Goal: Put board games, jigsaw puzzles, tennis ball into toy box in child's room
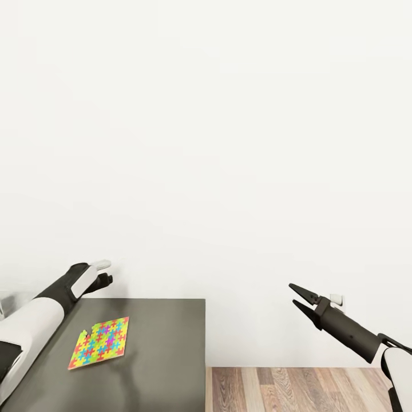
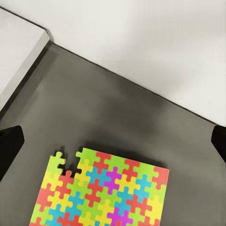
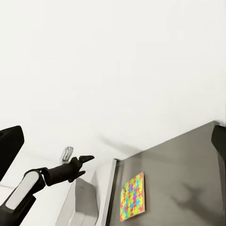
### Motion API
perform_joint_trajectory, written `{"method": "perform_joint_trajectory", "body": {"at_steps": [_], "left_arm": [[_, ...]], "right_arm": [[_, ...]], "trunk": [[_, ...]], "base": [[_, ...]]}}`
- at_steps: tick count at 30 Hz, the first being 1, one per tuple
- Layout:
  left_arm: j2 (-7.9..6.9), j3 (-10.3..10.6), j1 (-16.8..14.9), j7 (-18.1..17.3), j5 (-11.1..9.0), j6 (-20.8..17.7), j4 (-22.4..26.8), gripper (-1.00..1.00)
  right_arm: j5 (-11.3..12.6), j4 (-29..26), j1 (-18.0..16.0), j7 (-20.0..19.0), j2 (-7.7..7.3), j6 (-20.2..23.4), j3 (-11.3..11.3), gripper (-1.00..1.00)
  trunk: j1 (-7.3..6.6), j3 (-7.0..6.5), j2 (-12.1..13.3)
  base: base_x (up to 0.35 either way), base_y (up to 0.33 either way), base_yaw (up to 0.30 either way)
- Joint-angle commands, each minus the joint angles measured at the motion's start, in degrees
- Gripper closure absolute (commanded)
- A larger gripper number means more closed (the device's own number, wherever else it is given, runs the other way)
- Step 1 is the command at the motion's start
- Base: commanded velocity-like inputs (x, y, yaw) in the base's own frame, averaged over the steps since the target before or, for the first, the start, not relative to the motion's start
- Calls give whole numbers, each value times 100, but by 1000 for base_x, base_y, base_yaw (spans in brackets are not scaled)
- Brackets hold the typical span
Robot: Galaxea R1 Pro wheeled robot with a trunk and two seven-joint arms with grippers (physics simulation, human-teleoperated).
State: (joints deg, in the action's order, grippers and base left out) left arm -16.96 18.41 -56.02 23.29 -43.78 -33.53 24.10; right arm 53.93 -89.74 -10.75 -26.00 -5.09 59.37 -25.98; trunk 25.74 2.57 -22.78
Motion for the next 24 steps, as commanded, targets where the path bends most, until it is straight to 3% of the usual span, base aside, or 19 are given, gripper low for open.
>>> {"method": "perform_joint_trajectory", "body": {"at_steps": [1,16,24], "left_arm": [[-8,46,-5,39,-60,-11,10,-100],[-33,7,-5,-19,-79,-4,-177,-100],[-50,12,-5,-276,-68,-6,-356,-100]], "right_arm": [[-49,-15,-7,-57,10,27,-10,-100],[-41,10,-6,-55,-24,48,-8,-100],[-48,25,-7,-46,-27,47,-4,-100]], "trunk": [[4,14,-14],[4,14,-14],[4,14,-14]], "base": [[0,0,0],[0,0,0],[0,0,0]]}}
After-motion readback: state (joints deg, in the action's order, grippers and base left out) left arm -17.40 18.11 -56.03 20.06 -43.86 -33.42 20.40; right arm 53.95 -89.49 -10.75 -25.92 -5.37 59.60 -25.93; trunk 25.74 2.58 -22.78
